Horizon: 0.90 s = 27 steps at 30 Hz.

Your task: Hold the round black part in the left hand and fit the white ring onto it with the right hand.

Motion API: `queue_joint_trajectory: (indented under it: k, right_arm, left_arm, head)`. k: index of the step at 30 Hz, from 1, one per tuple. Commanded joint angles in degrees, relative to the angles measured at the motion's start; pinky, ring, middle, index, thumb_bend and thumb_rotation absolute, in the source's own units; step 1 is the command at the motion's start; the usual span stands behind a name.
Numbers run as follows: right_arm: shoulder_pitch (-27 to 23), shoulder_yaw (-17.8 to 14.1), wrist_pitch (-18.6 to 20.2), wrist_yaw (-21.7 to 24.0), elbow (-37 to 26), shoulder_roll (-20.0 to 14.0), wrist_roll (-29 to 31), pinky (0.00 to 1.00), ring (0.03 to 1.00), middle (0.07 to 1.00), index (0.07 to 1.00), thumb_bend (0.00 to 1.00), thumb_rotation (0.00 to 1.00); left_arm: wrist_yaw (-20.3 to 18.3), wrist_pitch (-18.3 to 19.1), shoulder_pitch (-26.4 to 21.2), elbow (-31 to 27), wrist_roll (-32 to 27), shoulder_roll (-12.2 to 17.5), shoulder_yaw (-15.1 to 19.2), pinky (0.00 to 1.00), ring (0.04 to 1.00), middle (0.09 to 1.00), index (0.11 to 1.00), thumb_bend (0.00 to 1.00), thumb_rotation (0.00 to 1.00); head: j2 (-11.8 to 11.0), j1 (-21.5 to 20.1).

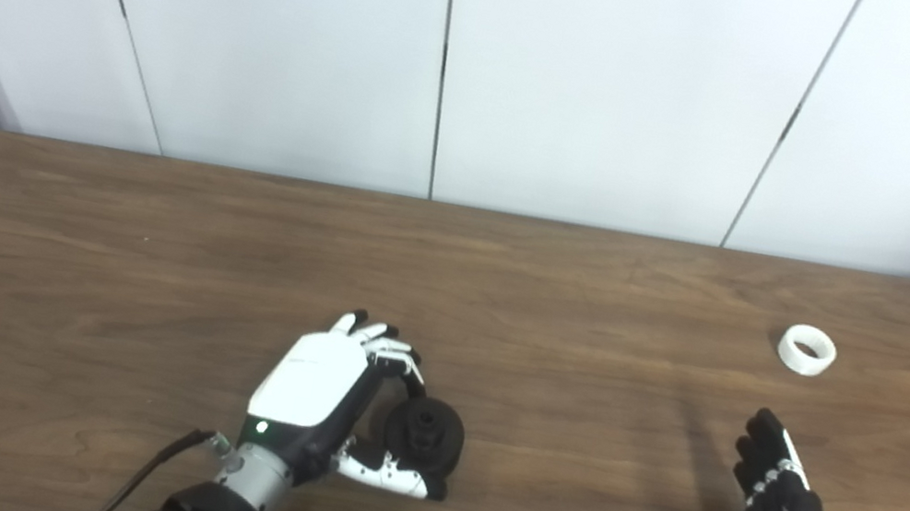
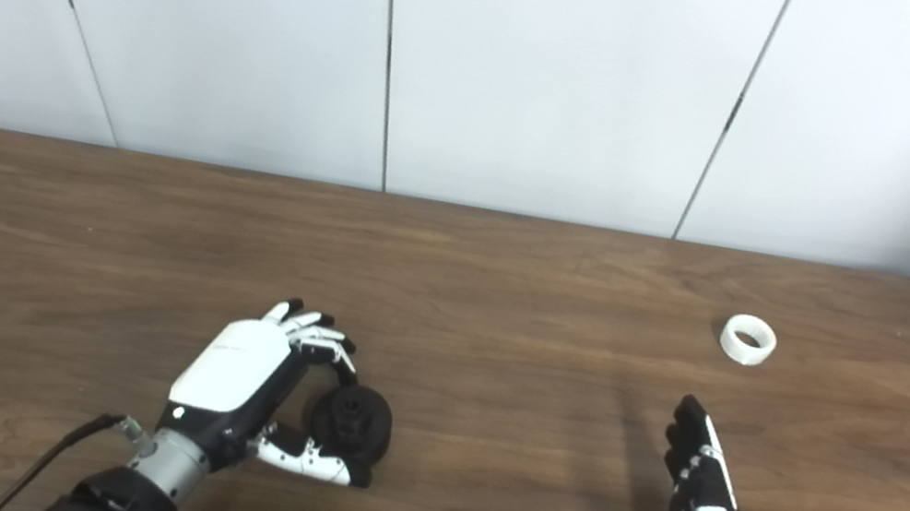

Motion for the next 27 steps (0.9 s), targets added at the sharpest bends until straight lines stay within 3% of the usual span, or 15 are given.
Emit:
queue_joint_trajectory:
  k: [1, 21, 25, 27]
  right_arm:
    - [-0.4, 0.04, -0.85, -0.32, -2.22, 2.25, 0.01, 1.0, 0.977, 0.981, 0.962, 0.6, 1.0]
    - [-1.43, -1.2, 0.77, -1.51, -3.54, 1.75, -0.05, 1.0, 0.964, 0.963, 0.932, 0.58, 1.0]
    - [-2.69, -1.9, 2.38, -3.35, -4.52, 1.98, -1.89, 0.97, 0.937, 0.935, 0.895, 0.56, 0.87]
    - [-4.17, -2.7, 4.55, -5.12, -5.35, 2.06, -3.58, 0.91, 0.91, 0.893, 0.851, 0.56, 0.7]
  left_arm:
    - [2.51, -1.83, -0.51, 0.01, 1.65, -0.21, -0.15, 1.0, 0.9, 0.788, 0.483, 0.52, 0.05]
    - [7.39, -4.46, 1.16, 4.23, 3.73, -0.58, -0.8, 1.0, 0.894, 0.785, 0.484, 0.52, 0.05]
    - [7.69, -4.62, 1.38, 4.33, 3.38, -0.59, -0.69, 1.0, 0.89, 0.782, 0.484, 0.52, 0.05]
    - [7.33, -4.3, 1.45, 4.36, 3.51, -0.51, -0.7, 1.0, 0.891, 0.781, 0.484, 0.52, 0.05]
  head:
    - [0.23, 0.01]
    - [1.53, 0.45]
    - [1.69, 0.32]
    - [1.74, 0.29]
